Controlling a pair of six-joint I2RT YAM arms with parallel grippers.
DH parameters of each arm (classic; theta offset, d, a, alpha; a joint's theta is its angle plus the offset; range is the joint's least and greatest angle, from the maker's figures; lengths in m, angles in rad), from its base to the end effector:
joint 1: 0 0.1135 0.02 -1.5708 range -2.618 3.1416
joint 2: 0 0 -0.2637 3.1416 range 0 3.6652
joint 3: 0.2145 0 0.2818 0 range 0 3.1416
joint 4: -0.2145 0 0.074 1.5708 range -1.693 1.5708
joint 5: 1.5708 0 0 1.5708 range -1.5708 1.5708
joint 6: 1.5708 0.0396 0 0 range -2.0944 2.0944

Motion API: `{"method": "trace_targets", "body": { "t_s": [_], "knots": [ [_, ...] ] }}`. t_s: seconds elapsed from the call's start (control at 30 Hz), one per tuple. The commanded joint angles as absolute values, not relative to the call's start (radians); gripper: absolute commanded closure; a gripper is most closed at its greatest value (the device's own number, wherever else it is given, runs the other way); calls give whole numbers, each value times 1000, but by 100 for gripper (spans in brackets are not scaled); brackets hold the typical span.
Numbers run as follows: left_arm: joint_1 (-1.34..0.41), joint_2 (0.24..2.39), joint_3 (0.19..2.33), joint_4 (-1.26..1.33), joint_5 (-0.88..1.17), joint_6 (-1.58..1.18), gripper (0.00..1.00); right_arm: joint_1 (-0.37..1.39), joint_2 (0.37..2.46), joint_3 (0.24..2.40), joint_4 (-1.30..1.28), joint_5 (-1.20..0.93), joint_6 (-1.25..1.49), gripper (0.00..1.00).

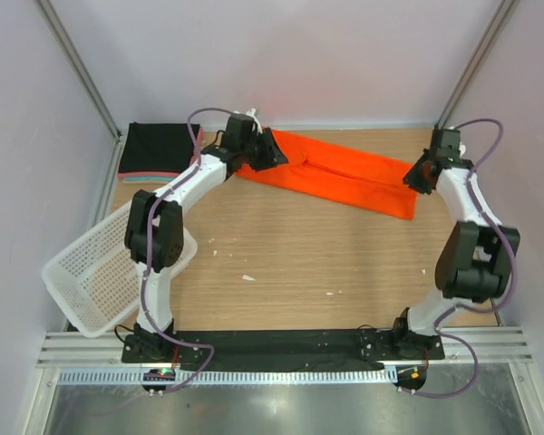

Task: Fold and stack the t-shirts
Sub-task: Fold the tshirt

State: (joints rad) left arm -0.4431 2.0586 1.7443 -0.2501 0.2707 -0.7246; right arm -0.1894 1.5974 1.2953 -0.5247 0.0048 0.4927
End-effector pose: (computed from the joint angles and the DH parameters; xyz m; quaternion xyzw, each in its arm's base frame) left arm 0.4641 -0.2320 0.2584 -0.0573 0.8686 -0.3620 0.3335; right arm 0.3778 -0.0726 0.2689 0.3124 0.8776 0.0527 0.3596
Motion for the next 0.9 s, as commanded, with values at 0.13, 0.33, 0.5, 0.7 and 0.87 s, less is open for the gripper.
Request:
{"method": "trace_targets", "body": {
  "t_s": [0.13, 0.33, 0.5, 0.7, 0.87],
  "knots": [
    [-431, 1820, 1530, -330, 330, -680, 57, -152, 1805, 1390, -672, 233, 521, 72],
    [-460, 1573, 1315, -446, 342, -597, 55, -181, 1871, 1401, -753, 307, 621, 73],
    [-463, 1464, 1243, -552, 328, -555, 55, -183, 1873, 1411, -699, 272, 493, 65],
    [-466, 1362, 1187, -598, 361, -519, 54, -196, 1919, 1512, -775, 310, 469, 61],
    [-466, 1336, 1178, -632, 357, -492, 54, -204, 1940, 1491, -729, 229, 407, 60]
  ]
}}
